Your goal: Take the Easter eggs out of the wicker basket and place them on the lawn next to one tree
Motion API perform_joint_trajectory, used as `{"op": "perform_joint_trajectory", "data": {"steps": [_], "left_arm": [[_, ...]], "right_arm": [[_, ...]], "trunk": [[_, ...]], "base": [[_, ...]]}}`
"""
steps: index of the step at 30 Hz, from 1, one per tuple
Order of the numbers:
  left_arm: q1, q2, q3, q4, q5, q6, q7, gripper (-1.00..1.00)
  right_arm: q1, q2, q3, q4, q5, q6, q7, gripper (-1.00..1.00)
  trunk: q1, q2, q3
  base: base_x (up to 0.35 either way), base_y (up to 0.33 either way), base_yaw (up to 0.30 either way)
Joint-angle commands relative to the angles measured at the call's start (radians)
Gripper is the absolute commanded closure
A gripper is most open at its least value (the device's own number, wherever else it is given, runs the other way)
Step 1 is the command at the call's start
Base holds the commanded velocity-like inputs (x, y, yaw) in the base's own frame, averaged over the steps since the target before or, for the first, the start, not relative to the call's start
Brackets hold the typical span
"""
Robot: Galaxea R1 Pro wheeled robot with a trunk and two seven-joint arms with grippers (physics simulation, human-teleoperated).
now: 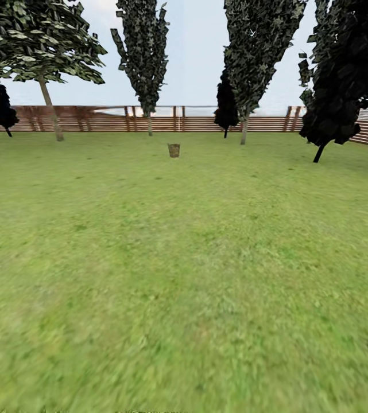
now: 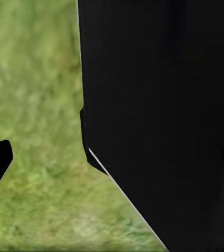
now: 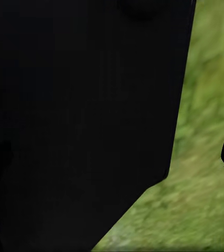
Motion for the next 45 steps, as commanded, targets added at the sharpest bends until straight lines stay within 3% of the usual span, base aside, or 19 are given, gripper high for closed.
{"op": "perform_joint_trajectory", "data": {"steps": [1, 21, 28, 34, 42, 45], "left_arm": [[0.0, 0.0, 0.0, 0.0, 0.001, 0.001, 0.0, -1.0], [0.0, -0.008, 0.0, -0.004, -0.002, -0.037, -0.008, -1.0], [0.0, -0.009, -0.006, -0.011, -0.006, -0.107, -0.03, -1.0], [0.0, -0.011, -0.007, -0.013, -0.006, -0.214, -0.036, -1.0], [0.0, -0.018, -0.007, -0.045, -0.006, -0.247, -0.037, -1.0], [0.0, -0.026, -0.007, -0.052, -0.005, -0.251, -0.036, -1.0]], "right_arm": [[0.0, 0.0, 0.001, 0.0, 0.002, -0.004, 0.0, -1.0], [0.0, 0.0, -0.001, 0.0, 0.002, -0.004, 0.0, -1.0], [0.0, -0.001, -0.003, -0.002, 0.0, -0.004, 0.0, -1.0], [0.0, -0.001, -0.01, -0.003, -0.008, -0.004, 0.0, -1.0], [0.0, 0.001, -0.007, -0.012, -0.011, -0.004, 0.001, -1.0], [0.0, 0.017, -0.004, -0.044, -0.007, -0.005, 0.008, -1.0]], "trunk": [[0.0, 0.0, -0.002], [0.0, 0.0, -0.019], [0.0, 0.0, -0.024], [0.0, 0.0, -0.028], [0.0, 0.0, -0.029], [0.0, 0.0, -0.029]], "base": [[0.0, 0.0, 0.21], [0.0, 0.0, 0.211], [0.152, 0.0, 0.217], [0.308, 0.0, 0.219], [0.328, -0.029, 0.06], [0.331, -0.085, -0.019]]}}
